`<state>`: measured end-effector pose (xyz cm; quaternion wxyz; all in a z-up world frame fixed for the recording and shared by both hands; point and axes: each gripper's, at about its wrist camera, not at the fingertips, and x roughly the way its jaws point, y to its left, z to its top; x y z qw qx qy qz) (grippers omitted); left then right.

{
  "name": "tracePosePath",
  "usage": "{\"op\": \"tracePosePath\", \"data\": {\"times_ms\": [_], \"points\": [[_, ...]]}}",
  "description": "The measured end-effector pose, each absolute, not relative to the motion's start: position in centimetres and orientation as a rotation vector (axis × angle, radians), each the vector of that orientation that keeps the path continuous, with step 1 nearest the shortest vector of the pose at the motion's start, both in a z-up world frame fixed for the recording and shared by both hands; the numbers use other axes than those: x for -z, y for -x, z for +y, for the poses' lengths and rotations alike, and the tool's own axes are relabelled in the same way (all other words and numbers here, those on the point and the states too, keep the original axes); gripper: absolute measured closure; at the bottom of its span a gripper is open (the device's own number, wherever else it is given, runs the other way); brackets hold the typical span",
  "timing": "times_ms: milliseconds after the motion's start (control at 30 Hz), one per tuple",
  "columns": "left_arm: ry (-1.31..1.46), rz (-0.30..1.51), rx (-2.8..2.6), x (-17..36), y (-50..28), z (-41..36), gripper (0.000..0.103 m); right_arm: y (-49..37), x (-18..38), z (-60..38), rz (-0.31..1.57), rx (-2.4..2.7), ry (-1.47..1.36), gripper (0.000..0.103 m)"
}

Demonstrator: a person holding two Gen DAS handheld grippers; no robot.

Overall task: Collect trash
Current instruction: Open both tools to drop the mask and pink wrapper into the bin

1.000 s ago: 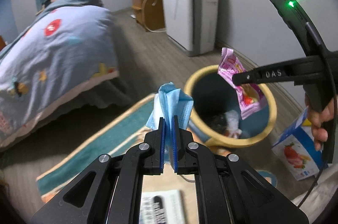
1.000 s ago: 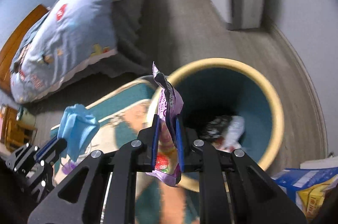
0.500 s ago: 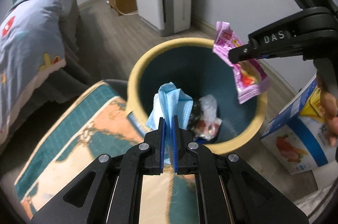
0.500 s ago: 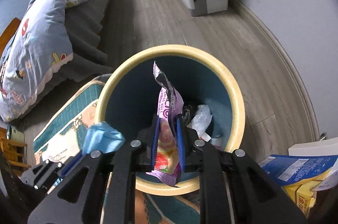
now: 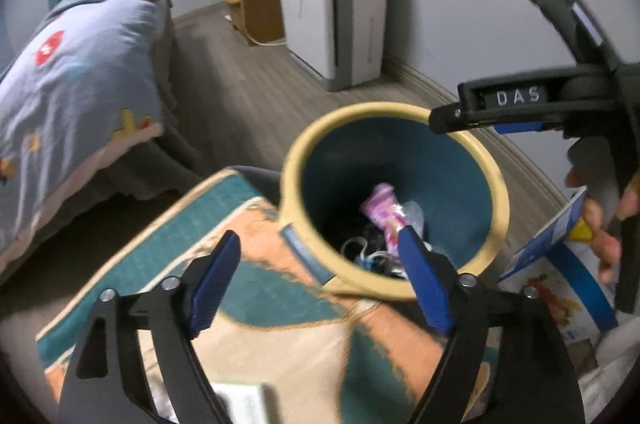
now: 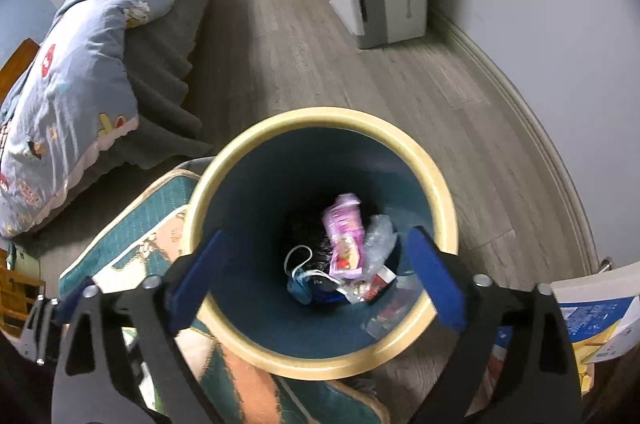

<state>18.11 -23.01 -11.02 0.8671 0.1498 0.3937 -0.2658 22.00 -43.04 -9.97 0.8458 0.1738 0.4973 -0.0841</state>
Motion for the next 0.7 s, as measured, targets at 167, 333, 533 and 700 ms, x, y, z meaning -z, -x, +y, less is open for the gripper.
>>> {"op": "tracePosePath", "data": {"times_ms": [167, 333, 533, 700], "points": [[-0.373, 0.806, 0.476, 7.7, -17.0, -18.6, 0.016, -22.5, 9.1, -40.3, 1.039, 0.117, -0.346, 0.006], [-0.352, 0.805, 0.346, 4.2, -15.8, -11.7, 0.013, -22.8, 7.9, -35.2, 1.027, 0.009, -0.269, 0.006], [-0.196, 0.823, 0.221, 4.8, -14.2, -3.6, 0.01, -22.4, 8.1, -28.9, 1.065, -0.098, -0.164, 0.006], [-0.229, 0.847, 0.17, 6.1, -13.7, 0.1, 0.01, -21.2, 10.0, -24.7, 1.153, -0.154, -0.168, 0.006]]}}
